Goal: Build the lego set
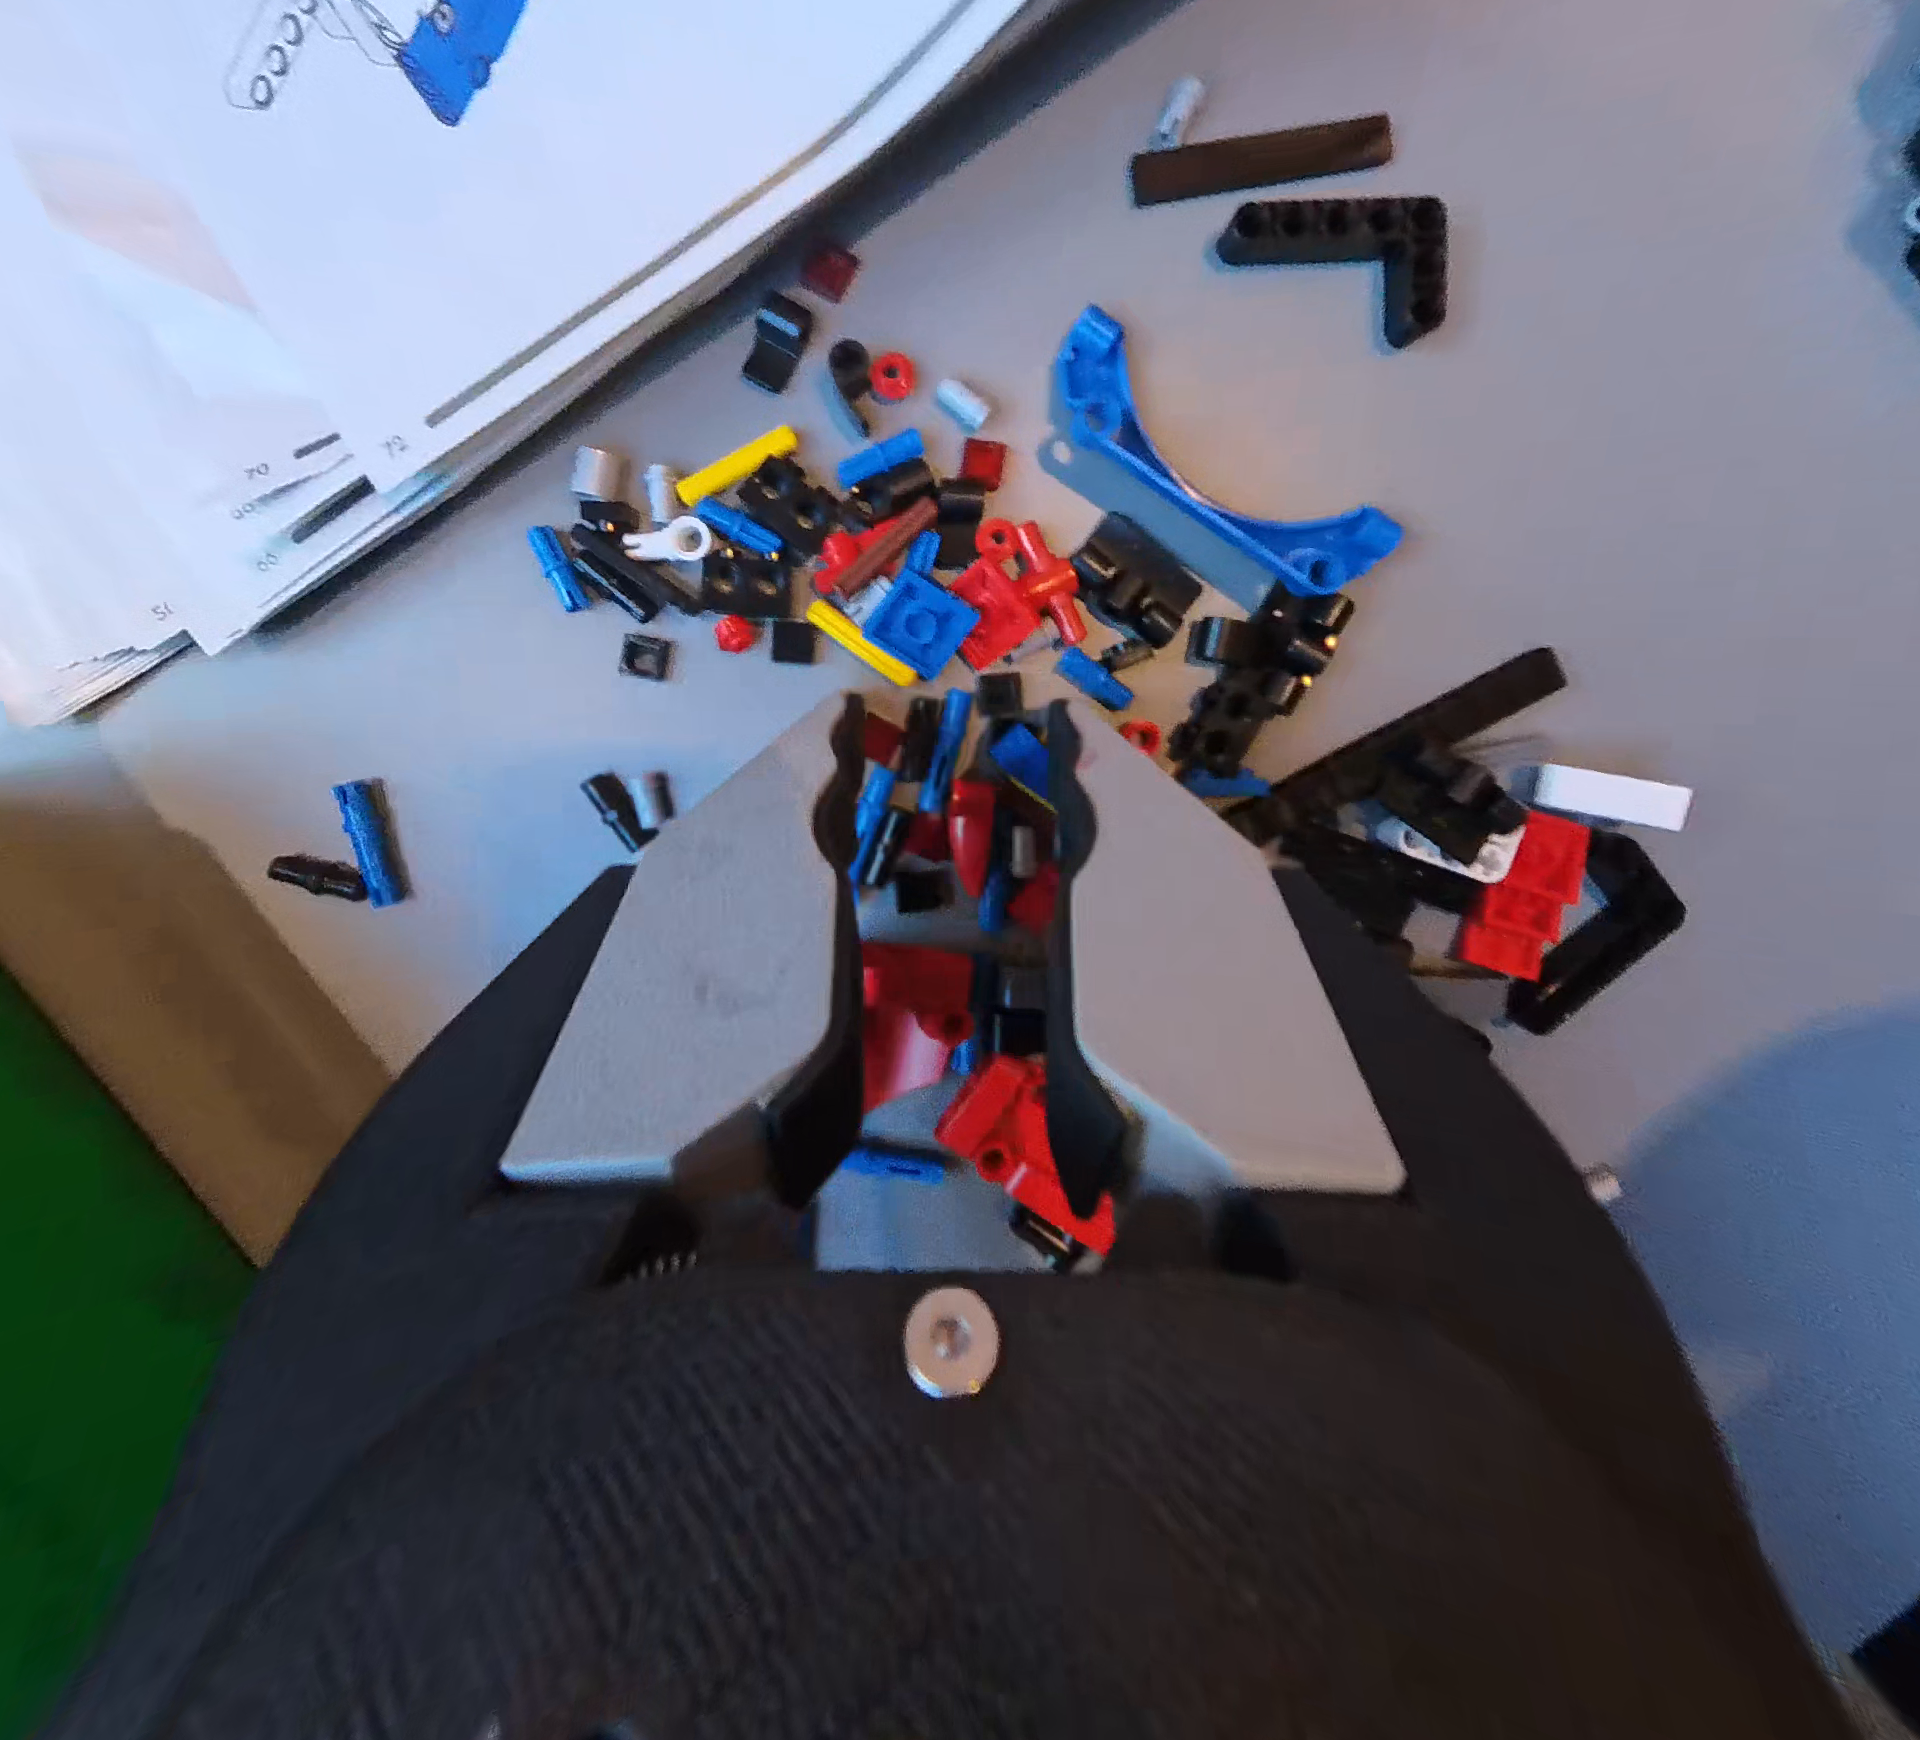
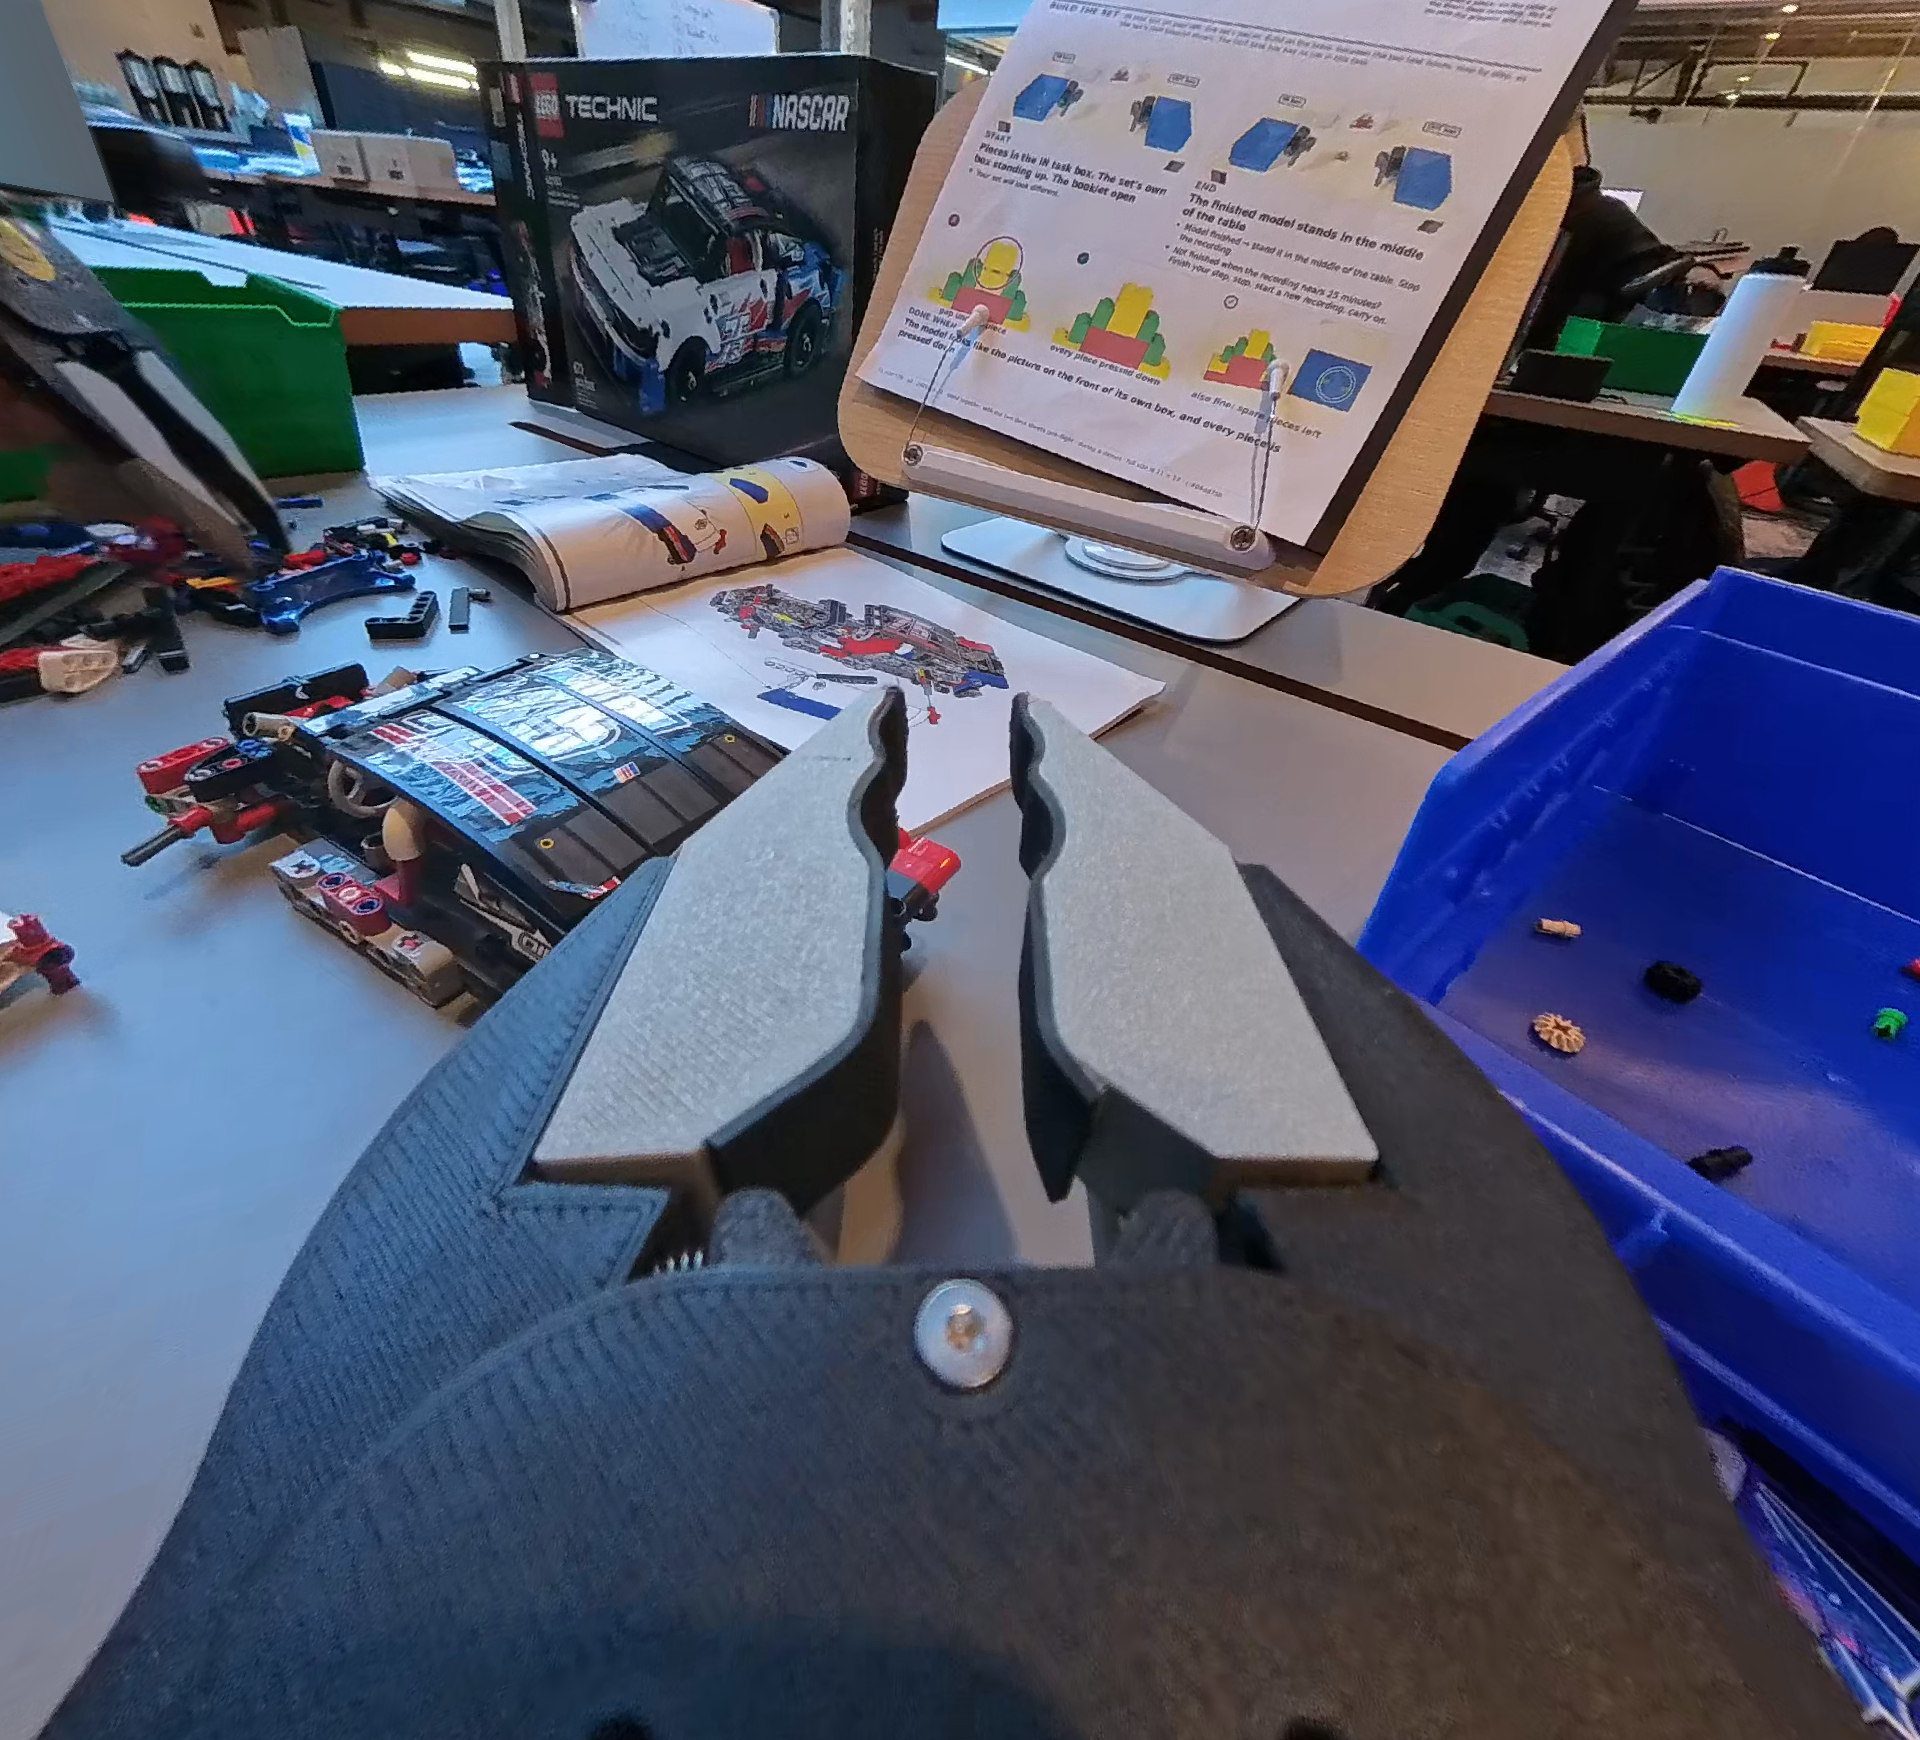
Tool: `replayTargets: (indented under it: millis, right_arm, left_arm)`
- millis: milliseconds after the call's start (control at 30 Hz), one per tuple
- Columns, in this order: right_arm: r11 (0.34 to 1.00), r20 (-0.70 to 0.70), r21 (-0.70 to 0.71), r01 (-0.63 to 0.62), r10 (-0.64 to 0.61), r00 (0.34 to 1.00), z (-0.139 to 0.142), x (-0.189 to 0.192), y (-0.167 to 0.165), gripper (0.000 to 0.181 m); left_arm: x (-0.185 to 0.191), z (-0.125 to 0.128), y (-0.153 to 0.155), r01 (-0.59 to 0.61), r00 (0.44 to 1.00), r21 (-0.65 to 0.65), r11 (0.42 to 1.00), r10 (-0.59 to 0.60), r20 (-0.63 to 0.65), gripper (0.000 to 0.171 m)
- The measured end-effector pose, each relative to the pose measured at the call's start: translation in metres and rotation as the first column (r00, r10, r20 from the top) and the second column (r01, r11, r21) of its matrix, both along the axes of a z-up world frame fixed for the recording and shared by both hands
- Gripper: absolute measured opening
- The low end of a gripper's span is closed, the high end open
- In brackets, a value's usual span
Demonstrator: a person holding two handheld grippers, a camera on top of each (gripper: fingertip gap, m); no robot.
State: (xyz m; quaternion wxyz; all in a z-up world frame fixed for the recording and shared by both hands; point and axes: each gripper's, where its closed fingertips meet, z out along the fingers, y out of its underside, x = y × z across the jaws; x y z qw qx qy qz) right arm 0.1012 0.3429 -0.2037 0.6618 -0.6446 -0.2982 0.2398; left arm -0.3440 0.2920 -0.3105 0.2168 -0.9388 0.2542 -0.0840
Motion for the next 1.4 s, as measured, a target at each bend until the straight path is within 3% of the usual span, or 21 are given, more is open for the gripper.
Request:
replayTargets:
  millis: [167,300,500,633,800,867,933,1133,1167,1233,1300,1333,1400]
  right_arm:
    - [1.0,0.004,-0.008,-0.011,0.011,1.0,-0.002,-0.002,0.0,0.017]
    - [1.0,0.0,-0.009,-0.013,0.013,1.0,-0.002,-0.002,0.0,0.017]
    - [1.0,0.004,-0.01,-0.016,0.016,1.0,-0.002,-0.004,-0.001,0.016]
    - [1.0,0.01,-0.009,-0.022,0.022,1.0,-0.003,-0.006,-0.002,0.016]
    - [0.999,0.019,-0.004,-0.04,0.04,0.999,-0.003,-0.011,-0.005,0.016]
    - [0.999,0.022,-0.001,-0.045,0.045,0.999,-0.003,-0.012,-0.006,0.016]
    - [0.999,0.022,0.006,-0.044,0.044,0.999,-0.001,-0.012,-0.008,0.016]
    - [0.999,0.013,0.024,-0.043,0.042,0.999,0.003,-0.011,-0.011,0.015]
    - [0.999,0.014,0.032,-0.038,0.037,0.999,0.004,-0.01,-0.011,0.015]
    - [0.998,0.016,0.057,-0.023,0.022,1.0,0.01,-0.008,-0.013,0.014]
    - [0.995,0.01,0.098,-0.014,0.013,1.0,0.021,-0.008,-0.018,0.014]
    - [0.993,0.007,0.117,-0.026,0.025,1.0,0.028,-0.013,-0.023,0.014]
    - [0.987,0.032,0.131,-0.095,0.092,0.995,0.038,-0.033,-0.036,0.015]
  left_arm:
    - [-0.01,0.024,-0.021,-0.011,0.999,0.047,0.999,0.012,-0.032,0.033]
    - [-0.023,0.043,-0.057,-0.04,0.998,0.048,0.998,0.042,-0.035,0.034]
    - [-0.016,0.028,-0.136,-0.016,0.999,-0.063,0.998,0.013,-0.049,0.035]
    - [-0.011,0.02,-0.167,-0.025,0.998,-0.075,0.997,0.02,-0.063,0.036]
    - [0.003,0.007,-0.173,-0.022,0.997,-0.034,0.999,0.019,-0.068,0.038]
    - [0.001,0.0,-0.172,-0.013,0.991,-0.026,1.0,0.01,-0.132,0.034]
    - [0.002,0.001,-0.168,0.009,0.986,0.008,1.0,-0.008,-0.164,0.024]
    - [-0.002,0.002,-0.167,0.017,0.982,0.066,0.998,-0.005,-0.191,0.023]
    - [0.001,0.006,-0.165,0.026,0.986,0.099,0.995,-0.009,-0.168,0.023]
    - [0.02,0.024,-0.16,0.036,0.999,0.204,0.978,-0.04,0.016,0.023]
    - [0.044,0.059,-0.154,-0.035,0.946,0.307,0.951,-0.067,0.317,0.023]
    - [0.057,0.083,-0.153,-0.091,0.861,0.341,0.936,-0.098,0.499,0.023]
    - [0.073,0.126,-0.155,-0.181,0.575,0.332,0.926,-0.174,0.799,0.023]
